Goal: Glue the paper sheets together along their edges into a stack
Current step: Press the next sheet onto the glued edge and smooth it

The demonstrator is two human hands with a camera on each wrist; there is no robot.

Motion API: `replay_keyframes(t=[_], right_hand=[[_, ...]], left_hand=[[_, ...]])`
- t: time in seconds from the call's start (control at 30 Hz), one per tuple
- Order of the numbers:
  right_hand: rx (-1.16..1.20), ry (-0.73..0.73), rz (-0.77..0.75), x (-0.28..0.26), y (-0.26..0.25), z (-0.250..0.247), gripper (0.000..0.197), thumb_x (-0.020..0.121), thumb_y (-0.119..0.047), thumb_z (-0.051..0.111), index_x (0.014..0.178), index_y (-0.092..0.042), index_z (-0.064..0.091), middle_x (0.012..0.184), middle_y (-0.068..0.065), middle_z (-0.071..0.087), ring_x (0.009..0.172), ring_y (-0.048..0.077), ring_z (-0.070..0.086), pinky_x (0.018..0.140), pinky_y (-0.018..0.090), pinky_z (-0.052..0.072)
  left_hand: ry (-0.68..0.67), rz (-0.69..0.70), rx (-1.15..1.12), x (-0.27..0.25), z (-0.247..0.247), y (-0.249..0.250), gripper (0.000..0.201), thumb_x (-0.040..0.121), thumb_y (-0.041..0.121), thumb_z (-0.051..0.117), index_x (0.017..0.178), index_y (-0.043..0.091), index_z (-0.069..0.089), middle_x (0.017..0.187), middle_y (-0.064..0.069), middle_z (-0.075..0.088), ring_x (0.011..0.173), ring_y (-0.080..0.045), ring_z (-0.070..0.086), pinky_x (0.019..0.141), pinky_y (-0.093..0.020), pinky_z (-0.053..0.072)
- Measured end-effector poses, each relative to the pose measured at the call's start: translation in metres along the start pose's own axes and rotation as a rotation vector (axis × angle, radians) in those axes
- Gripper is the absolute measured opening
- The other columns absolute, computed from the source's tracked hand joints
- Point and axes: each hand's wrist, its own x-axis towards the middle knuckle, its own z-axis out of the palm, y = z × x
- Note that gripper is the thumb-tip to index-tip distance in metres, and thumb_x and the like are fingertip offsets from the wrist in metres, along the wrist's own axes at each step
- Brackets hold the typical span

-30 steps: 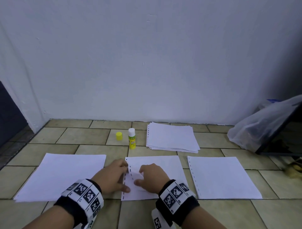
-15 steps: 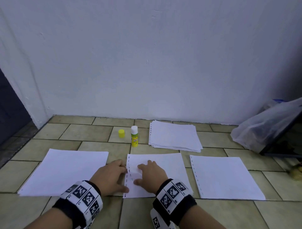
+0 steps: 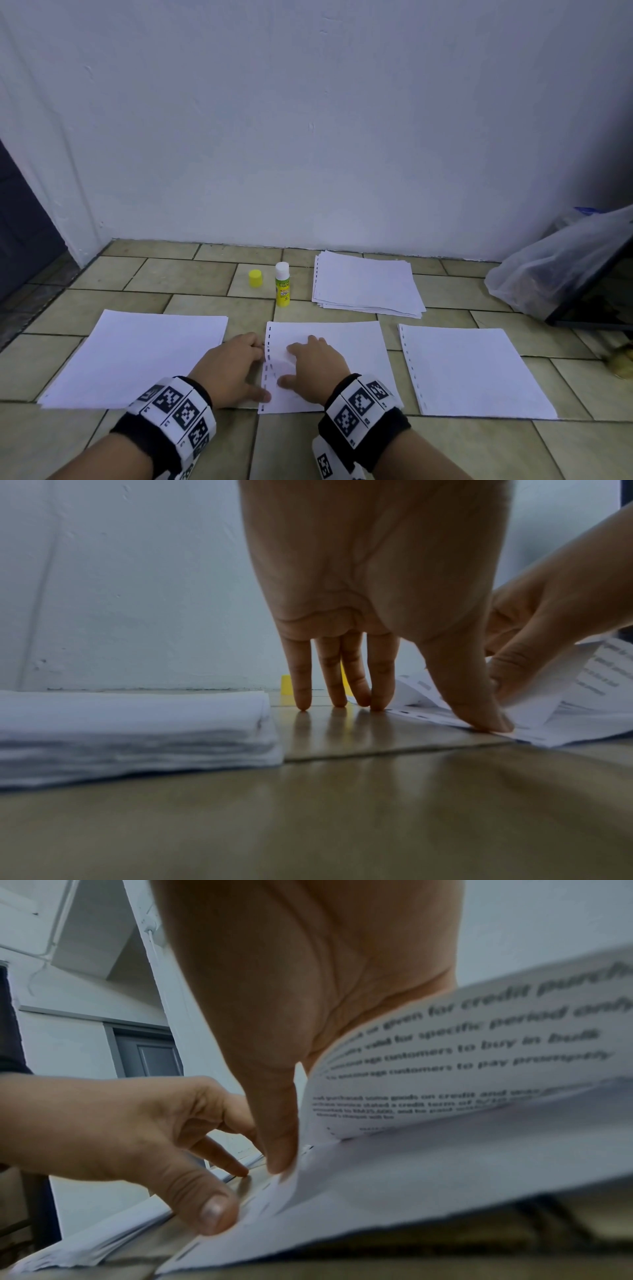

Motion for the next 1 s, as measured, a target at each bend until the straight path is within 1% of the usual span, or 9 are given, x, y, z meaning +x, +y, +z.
replay_keyframes(t=[0.5,0.57,0.63,0.67,0.73,0.8,0.87,0.93,1.0], right_hand=[[-0.034,0.002,0.002,-0.002,-0.003,-0.005,0.061,0.087,-0.049,0.059,0.136,-0.015,0.044,0.133,0.012,0.045,0.124,0.028,0.042,0.100,0.039,0.041],[-0.053,-0.007,-0.010,-0.002,-0.003,-0.005,0.066,0.085,-0.054,0.060,0.135,-0.014,0.044,0.132,0.012,0.048,0.123,0.029,0.043,0.100,0.038,0.041],[-0.076,-0.021,-0.021,-0.001,-0.004,-0.006,0.076,0.079,-0.064,0.060,0.133,-0.013,0.046,0.129,0.013,0.050,0.121,0.029,0.046,0.099,0.039,0.042],[-0.082,-0.025,-0.023,-0.001,-0.004,-0.007,0.078,0.077,-0.068,0.058,0.131,-0.012,0.048,0.127,0.013,0.052,0.118,0.029,0.048,0.097,0.038,0.043],[-0.077,-0.017,-0.020,-0.001,-0.005,-0.009,0.076,0.081,-0.071,0.050,0.125,-0.010,0.053,0.123,0.014,0.056,0.114,0.029,0.052,0.092,0.038,0.043],[-0.075,-0.017,-0.015,0.000,-0.004,-0.011,0.070,0.087,-0.067,0.044,0.126,-0.009,0.053,0.123,0.014,0.057,0.114,0.029,0.053,0.092,0.037,0.044],[-0.089,-0.032,-0.009,-0.001,-0.004,-0.012,0.063,0.089,-0.058,0.050,0.132,-0.011,0.048,0.127,0.013,0.054,0.117,0.029,0.051,0.095,0.038,0.043],[-0.098,-0.034,-0.010,-0.002,-0.003,-0.011,0.060,0.089,-0.050,0.056,0.135,-0.013,0.044,0.129,0.013,0.052,0.118,0.030,0.050,0.095,0.038,0.043],[-0.099,-0.030,-0.012,-0.003,-0.004,-0.011,0.060,0.088,-0.048,0.059,0.135,-0.014,0.043,0.129,0.013,0.051,0.118,0.030,0.049,0.095,0.038,0.042]], left_hand=[[0.004,-0.003,-0.021,0.001,0.002,-0.001,0.065,0.074,0.058,0.072,0.128,0.026,0.057,0.125,0.014,0.043,0.112,-0.006,0.048,0.090,-0.020,0.042],[-0.018,0.009,-0.042,0.001,0.000,-0.003,0.067,0.072,0.053,0.075,0.130,0.026,0.056,0.127,0.015,0.043,0.115,-0.006,0.045,0.092,-0.020,0.041],[-0.064,0.034,-0.074,0.003,-0.004,-0.008,0.070,0.068,0.044,0.081,0.131,0.029,0.055,0.127,0.019,0.041,0.119,-0.005,0.042,0.096,-0.019,0.039],[-0.090,0.047,-0.083,0.004,-0.005,-0.011,0.070,0.067,0.040,0.083,0.131,0.029,0.055,0.125,0.021,0.039,0.121,-0.005,0.041,0.097,-0.017,0.037],[-0.123,0.070,-0.052,0.007,-0.008,-0.015,0.069,0.068,0.033,0.084,0.131,0.029,0.056,0.125,0.020,0.038,0.124,-0.005,0.039,0.099,-0.014,0.033],[-0.130,0.070,0.013,0.010,-0.010,-0.016,0.067,0.073,0.030,0.081,0.134,0.028,0.053,0.133,0.013,0.040,0.127,-0.008,0.039,0.101,-0.015,0.031],[-0.137,0.061,0.054,0.012,-0.010,-0.015,0.066,0.076,0.027,0.078,0.136,0.028,0.051,0.137,0.010,0.041,0.129,-0.010,0.039,0.103,-0.017,0.031],[-0.143,0.055,0.065,0.012,-0.010,-0.016,0.065,0.077,0.024,0.077,0.137,0.029,0.051,0.135,0.009,0.044,0.127,-0.011,0.040,0.102,-0.018,0.032],[-0.132,0.050,0.044,0.011,-0.012,-0.016,0.061,0.079,0.017,0.073,0.134,0.030,0.052,0.131,0.009,0.047,0.123,-0.010,0.043,0.099,-0.017,0.034]])
